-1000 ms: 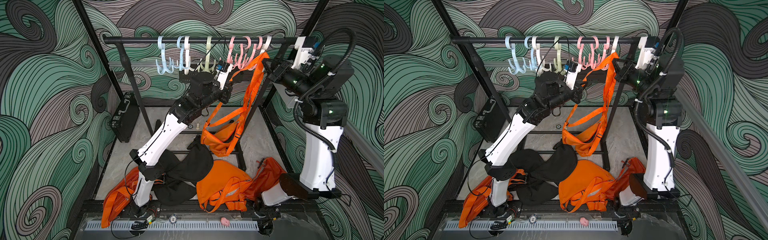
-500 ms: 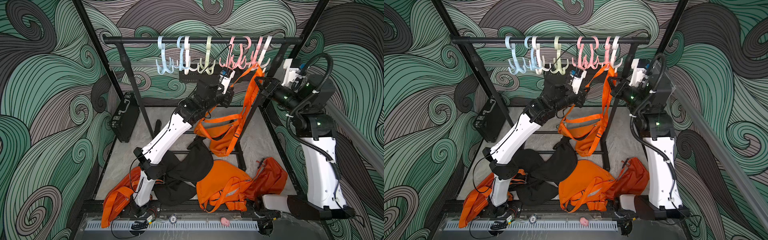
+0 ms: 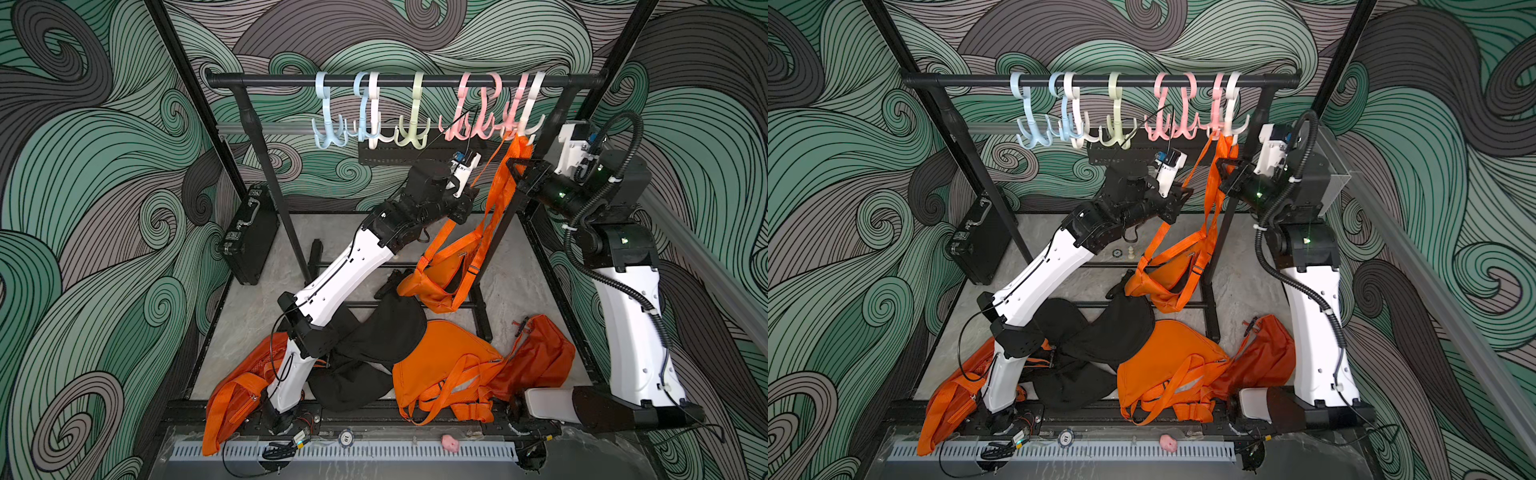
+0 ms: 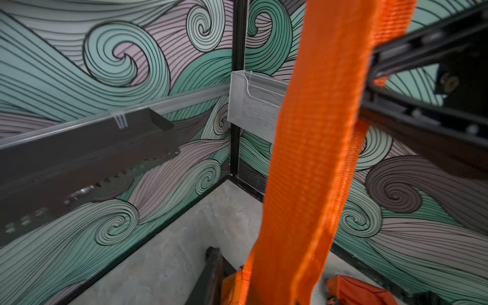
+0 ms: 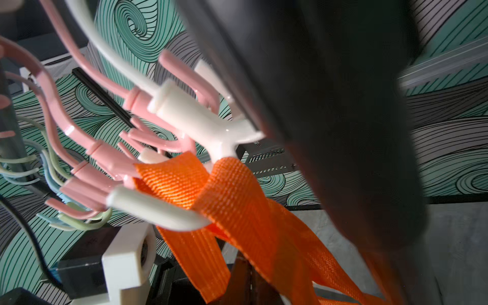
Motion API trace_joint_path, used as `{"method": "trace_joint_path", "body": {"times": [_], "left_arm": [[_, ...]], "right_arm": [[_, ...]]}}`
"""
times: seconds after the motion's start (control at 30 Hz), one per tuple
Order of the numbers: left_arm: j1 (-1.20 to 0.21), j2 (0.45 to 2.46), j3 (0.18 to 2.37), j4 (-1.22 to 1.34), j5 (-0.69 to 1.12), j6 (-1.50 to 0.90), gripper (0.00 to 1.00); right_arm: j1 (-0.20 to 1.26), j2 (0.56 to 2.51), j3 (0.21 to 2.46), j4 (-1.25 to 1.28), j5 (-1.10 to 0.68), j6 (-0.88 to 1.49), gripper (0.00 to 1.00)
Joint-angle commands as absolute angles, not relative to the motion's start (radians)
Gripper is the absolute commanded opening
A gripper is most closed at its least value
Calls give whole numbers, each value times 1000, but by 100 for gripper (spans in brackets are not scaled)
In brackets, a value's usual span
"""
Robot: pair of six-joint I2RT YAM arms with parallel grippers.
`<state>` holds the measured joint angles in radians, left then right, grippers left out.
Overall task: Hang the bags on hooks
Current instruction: Hang the bag on the hook, then pick up the bag from the center of the board.
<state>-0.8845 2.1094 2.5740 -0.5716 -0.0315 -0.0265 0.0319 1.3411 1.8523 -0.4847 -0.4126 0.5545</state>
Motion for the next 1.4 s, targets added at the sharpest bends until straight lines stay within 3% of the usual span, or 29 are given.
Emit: {"method": "trace_joint_path", "body": {"times": [0.0,0.17,0.27,0.3,0.37,0.47,0.53,0.63,0.73,0.97,1.17,1.37], "left_arm": [[-891,2100,2581,-596,-24,-17,52],[-893,1997,2459,-575,-44,5,77],[-894,1882,2283,-504,-70,0,93],[-894,1845,2222,-486,-81,-2,98],[-895,1761,2085,-454,-123,-13,99],[-896,1634,1864,-425,-224,-20,99],[-894,1553,1728,-428,-318,-27,99],[-886,1431,1534,-417,-432,-33,99],[-876,1285,1382,-404,-511,-49,99],[-864,1096,1148,-346,-618,-29,99],[-864,1095,1136,-329,-654,9,99],[-864,1078,1104,-315,-637,15,99]], "right_arm": [[2,1317,1809,-524,-328,575,0],[0,1261,1779,-521,-218,555,0],[0,1255,1780,-506,-273,555,0],[0,1252,1776,-498,-304,552,11],[2,1217,1758,-514,-291,543,28],[2,1118,1694,-541,-171,518,63],[2,1069,1673,-578,-133,492,70],[13,1018,1626,-654,-164,469,73],[98,928,1418,-676,-178,475,75],[518,758,829,-705,8,613,75],[959,810,630,-720,183,825,77],[1008,833,499,-809,240,1084,74]]}}
